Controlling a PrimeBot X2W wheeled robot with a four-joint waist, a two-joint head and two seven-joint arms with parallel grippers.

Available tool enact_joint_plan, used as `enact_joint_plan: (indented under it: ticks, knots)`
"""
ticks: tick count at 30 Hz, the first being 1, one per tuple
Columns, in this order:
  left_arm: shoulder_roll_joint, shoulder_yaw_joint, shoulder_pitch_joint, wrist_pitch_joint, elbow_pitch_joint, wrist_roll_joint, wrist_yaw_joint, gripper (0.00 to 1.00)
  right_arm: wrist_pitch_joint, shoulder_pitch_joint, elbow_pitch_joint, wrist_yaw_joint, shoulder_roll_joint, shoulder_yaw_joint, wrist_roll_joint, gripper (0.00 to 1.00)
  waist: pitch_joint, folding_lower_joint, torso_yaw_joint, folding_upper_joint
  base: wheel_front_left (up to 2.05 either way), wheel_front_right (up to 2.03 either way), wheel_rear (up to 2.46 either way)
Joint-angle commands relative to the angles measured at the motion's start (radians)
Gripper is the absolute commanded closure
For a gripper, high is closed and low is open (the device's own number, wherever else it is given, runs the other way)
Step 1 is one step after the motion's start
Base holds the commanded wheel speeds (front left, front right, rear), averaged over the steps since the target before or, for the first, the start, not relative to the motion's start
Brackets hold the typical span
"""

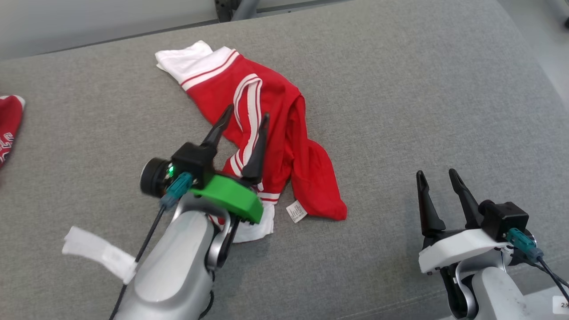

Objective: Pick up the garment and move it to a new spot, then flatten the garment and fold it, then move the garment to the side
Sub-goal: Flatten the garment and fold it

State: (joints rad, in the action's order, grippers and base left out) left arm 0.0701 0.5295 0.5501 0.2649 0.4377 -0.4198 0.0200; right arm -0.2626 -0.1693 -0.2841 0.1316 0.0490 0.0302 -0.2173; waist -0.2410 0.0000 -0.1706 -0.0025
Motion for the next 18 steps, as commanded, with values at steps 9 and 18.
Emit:
enact_joint_plan:
  ticks: [9, 18]
  knots:
    - [0.087, -0.127, -0.242, -0.001, -0.055, -0.021, 0.019, 0.00, -0.003, 0.041, -0.001, -0.002, 0.003, -0.004, 0.014, 0.00, 0.086, 0.0000, 0.084, 0.0025, 0.00, 0.00, 0.00]
    - [0.098, -0.082, -0.318, -0.036, 0.049, -0.043, -0.036, 0.00, -0.003, 0.035, 0.000, -0.002, 0.002, -0.001, 0.017, 0.00, 0.083, 0.0000, 0.077, 0.0025, 0.00, 0.00, 0.00]
